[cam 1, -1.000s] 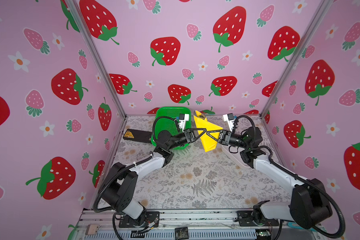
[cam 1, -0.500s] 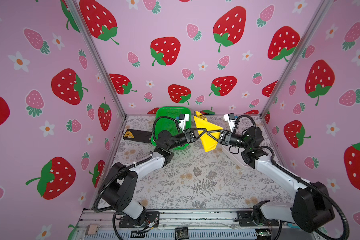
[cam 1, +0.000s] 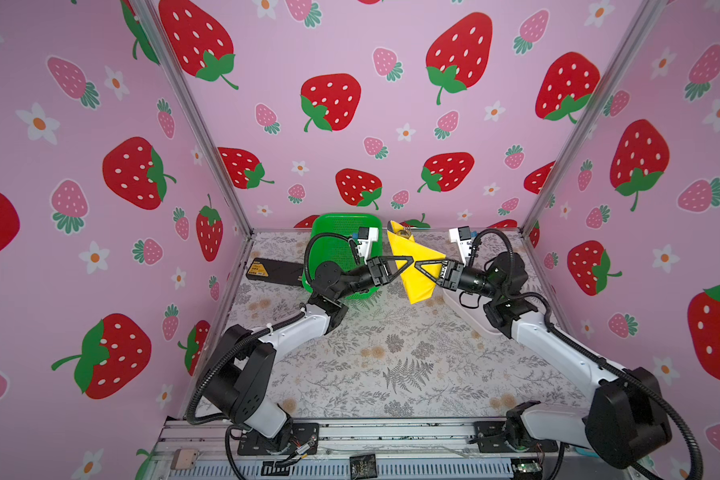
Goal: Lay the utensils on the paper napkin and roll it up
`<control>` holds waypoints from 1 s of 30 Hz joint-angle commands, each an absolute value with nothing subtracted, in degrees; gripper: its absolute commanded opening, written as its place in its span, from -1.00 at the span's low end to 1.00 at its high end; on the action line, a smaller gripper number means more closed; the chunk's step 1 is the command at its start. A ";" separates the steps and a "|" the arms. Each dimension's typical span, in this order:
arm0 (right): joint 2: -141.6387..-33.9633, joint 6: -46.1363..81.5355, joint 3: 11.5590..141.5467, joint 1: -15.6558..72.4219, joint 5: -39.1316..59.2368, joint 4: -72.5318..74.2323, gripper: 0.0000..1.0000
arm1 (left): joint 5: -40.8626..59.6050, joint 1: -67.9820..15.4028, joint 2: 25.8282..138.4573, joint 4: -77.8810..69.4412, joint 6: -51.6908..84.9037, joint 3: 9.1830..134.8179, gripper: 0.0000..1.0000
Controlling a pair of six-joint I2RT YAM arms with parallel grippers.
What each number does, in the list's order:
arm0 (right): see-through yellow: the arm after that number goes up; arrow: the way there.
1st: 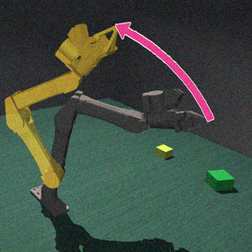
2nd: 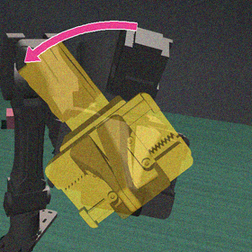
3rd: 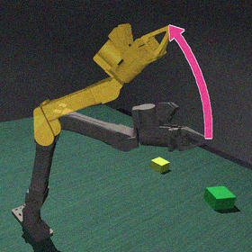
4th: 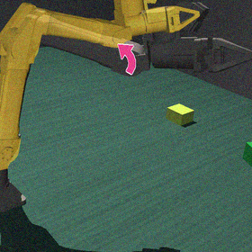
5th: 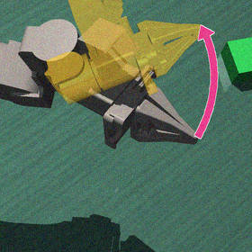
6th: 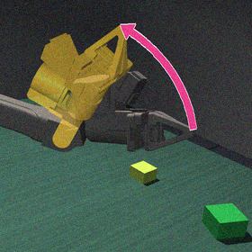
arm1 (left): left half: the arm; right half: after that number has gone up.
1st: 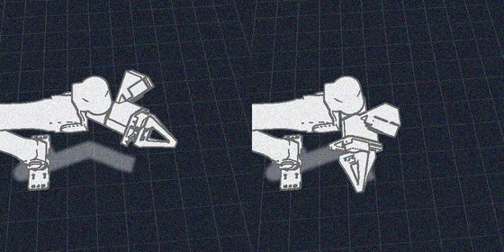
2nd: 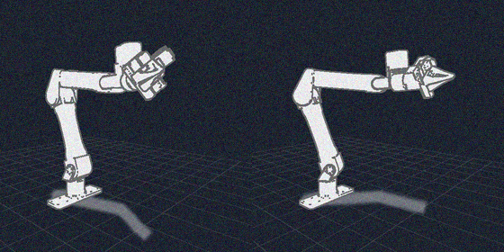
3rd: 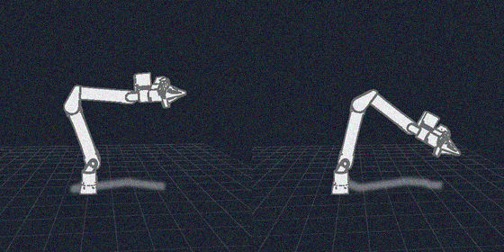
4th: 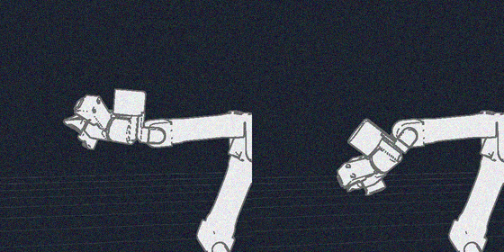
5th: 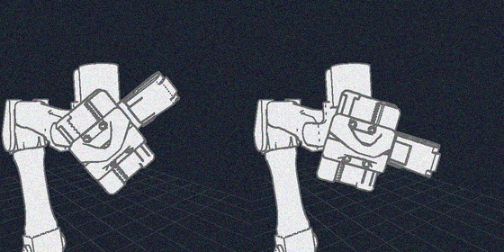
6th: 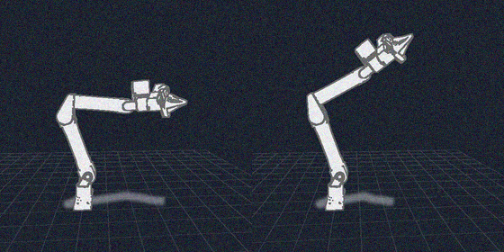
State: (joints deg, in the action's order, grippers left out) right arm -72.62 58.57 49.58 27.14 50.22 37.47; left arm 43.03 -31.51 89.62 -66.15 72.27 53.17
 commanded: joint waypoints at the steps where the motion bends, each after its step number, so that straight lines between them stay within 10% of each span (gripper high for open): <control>1: -69.68 55.68 52.06 26.31 48.11 34.30 -0.29 | 42.85 -31.60 88.18 -71.15 72.73 54.41 -1.00; 20: -55.77 40.04 59.04 24.17 32.41 9.32 -0.01 | 41.89 -31.24 87.53 -70.66 72.43 54.06 -1.00; 30: -57.69 40.93 59.40 26.13 43.42 10.74 -0.57 | 41.11 -30.99 87.76 -70.25 71.91 53.78 -1.00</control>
